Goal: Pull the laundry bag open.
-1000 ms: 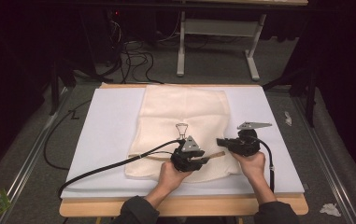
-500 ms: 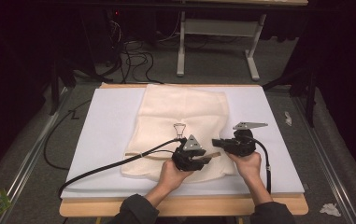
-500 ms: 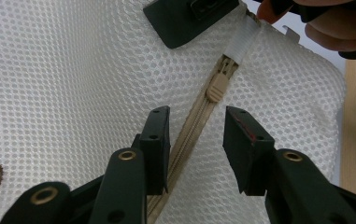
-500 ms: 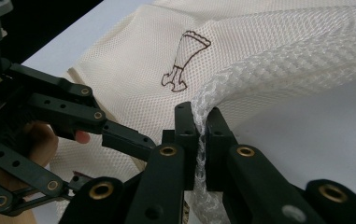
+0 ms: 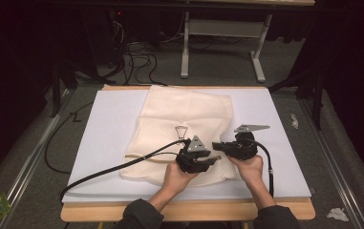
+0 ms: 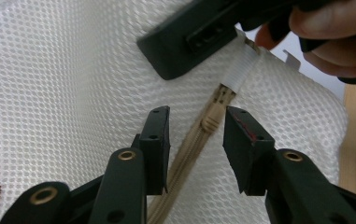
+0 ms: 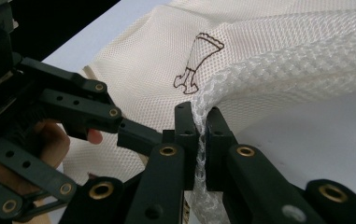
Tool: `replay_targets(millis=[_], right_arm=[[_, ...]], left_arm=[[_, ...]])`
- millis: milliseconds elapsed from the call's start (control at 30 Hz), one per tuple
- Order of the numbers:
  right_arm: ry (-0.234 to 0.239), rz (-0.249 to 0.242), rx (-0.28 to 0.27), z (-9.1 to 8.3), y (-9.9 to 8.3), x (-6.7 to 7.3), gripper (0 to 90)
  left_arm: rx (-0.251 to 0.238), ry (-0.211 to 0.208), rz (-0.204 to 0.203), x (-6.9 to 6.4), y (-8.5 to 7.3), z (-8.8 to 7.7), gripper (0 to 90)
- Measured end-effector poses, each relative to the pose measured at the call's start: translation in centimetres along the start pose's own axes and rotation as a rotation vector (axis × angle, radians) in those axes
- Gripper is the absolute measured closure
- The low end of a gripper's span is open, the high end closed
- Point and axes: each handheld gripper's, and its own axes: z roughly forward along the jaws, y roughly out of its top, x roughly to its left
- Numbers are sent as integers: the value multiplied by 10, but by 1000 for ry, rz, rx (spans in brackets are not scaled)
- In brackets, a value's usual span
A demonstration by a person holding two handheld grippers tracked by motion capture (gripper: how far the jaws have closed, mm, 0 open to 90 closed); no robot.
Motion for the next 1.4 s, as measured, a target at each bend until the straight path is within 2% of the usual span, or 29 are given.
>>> replay_targets(millis=[133, 367, 500, 633, 700, 767, 867, 933, 967, 1100, 1267, 1333, 1400], right_arm=[[-3, 1, 1, 0, 0, -1, 885], [-5, -2, -7, 0, -3, 1, 886], [-1, 16, -10, 1, -6, -2, 886], [-6, 6, -8, 1, -7, -1, 886], [-4, 15, -12, 0, -7, -1, 887], [-8, 11, -7, 1, -8, 0, 886], [-7, 19, -8, 2, -8, -1, 886], [-14, 12, -6, 1, -7, -1, 886], [-15, 12, -10, 1, -6, -1, 886], [-13, 12, -17, -1, -6, -1, 886], [-8, 15, -16, 1, -7, -1, 886], [-7, 12, -18, 1, -6, 0, 886], [-5, 15, -21, 1, -7, 1, 886]], left_arm=[[-13, -30, -18, -2, -3, 5, 628], [-8, -39, -35, -5, -6, 7, 639], [-2, -27, -8, -12, -11, 8, 646], [6, -39, -34, -9, -10, 10, 659], [8, -40, -34, -10, -10, 9, 672], [13, -38, -27, -12, -11, 8, 674], [9, -11, -5, -16, -12, 5, 670], [10, -22, 0, -17, -11, 3, 675], [29, -38, -12, -15, -11, 2, 675], [43, -51, -36, -13, -11, 7, 671], [20, -44, -62, -10, -11, 12, 668], [-8, -60, -81, -9, -9, 12, 669], [-22, -65, -80, -10, -8, 12, 673]])
